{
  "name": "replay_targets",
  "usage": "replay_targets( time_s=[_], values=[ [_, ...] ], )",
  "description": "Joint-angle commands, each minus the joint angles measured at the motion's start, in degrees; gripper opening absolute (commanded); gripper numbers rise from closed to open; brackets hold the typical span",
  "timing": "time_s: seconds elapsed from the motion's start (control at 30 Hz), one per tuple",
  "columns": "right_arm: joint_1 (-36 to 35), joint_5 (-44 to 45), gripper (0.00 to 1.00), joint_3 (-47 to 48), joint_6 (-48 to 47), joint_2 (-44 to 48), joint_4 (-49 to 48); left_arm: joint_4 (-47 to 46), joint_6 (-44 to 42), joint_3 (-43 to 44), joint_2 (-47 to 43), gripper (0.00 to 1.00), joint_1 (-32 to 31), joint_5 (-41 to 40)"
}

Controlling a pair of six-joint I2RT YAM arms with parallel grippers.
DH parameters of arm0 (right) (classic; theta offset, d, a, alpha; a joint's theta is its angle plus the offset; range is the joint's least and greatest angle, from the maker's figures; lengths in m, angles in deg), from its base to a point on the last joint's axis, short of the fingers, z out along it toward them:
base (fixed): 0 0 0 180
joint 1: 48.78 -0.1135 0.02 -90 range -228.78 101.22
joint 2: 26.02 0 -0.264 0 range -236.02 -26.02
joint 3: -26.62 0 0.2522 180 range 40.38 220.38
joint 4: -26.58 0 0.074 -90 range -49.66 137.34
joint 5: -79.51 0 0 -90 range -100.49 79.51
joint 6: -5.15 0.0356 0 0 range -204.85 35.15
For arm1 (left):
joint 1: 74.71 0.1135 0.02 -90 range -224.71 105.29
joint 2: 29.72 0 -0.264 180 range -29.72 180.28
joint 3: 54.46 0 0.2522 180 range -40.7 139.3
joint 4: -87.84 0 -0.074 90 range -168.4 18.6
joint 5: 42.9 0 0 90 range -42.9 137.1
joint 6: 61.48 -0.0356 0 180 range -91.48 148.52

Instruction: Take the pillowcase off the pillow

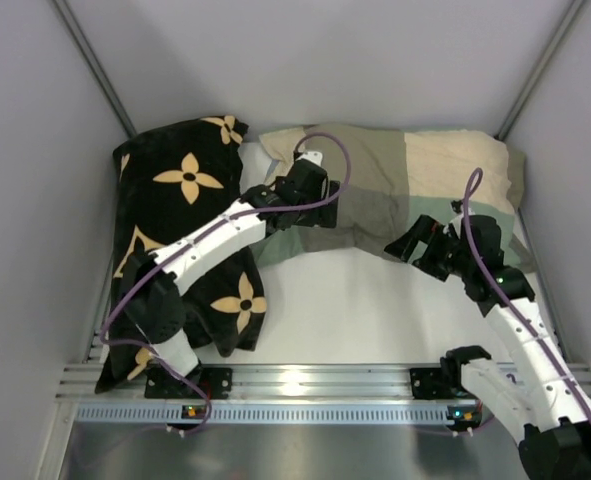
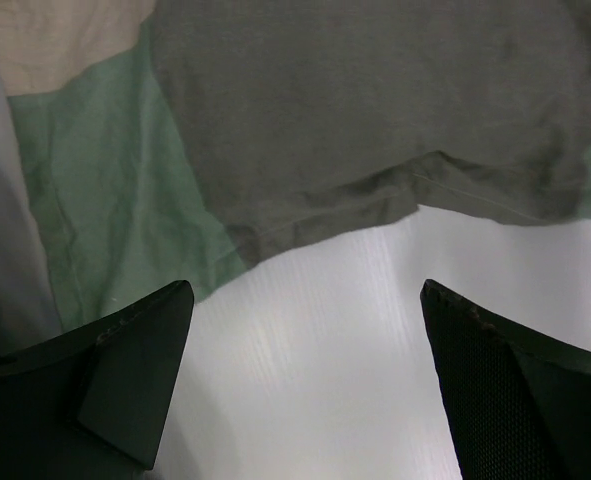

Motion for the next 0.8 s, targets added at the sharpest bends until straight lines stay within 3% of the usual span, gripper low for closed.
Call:
replay_targets(
  time_s=[0.0, 0.13, 0.27, 0.4, 0.47, 0.6, 0.77],
  values=[
    [1.3, 5.1, 0.99, 1.5, 2.5, -3.3, -4.0, -3.2, -4.4, 3.7, 2.8, 0.99, 2.7, -6.7],
    [5.2, 4.4, 0.99, 1.8, 5.1, -10.3, -7.5, -5.1, -1.9, 1.8, 4.8, 0.99, 9.4, 0.2],
    [9.1, -4.3, 0.99, -0.6, 8.1, -15.4, -16.6, -12.9, -3.1, -3.3, 6.3, 0.99, 12.9, 10.8],
    [11.8, -3.6, 1.00, -0.6, 8.4, -17.4, -18.5, -17.5, -6.1, -5.0, 9.9, 0.99, 13.9, 13.7],
    [14.2, -2.4, 0.99, -1.8, 9.2, -17.5, -19.0, -22.1, -6.4, -7.2, 10.4, 0.99, 15.7, 18.9],
    [20.6, -2.2, 0.99, -2.9, 10.9, -19.9, -20.6, -29.7, -3.5, -10.1, 12.2, 0.99, 19.2, 30.2],
    [25.1, -1.2, 0.99, -3.4, 14.6, -26.9, -26.3, -33.7, -0.5, -10.1, 16.1, 0.98, 21.8, 36.3]
  ],
)
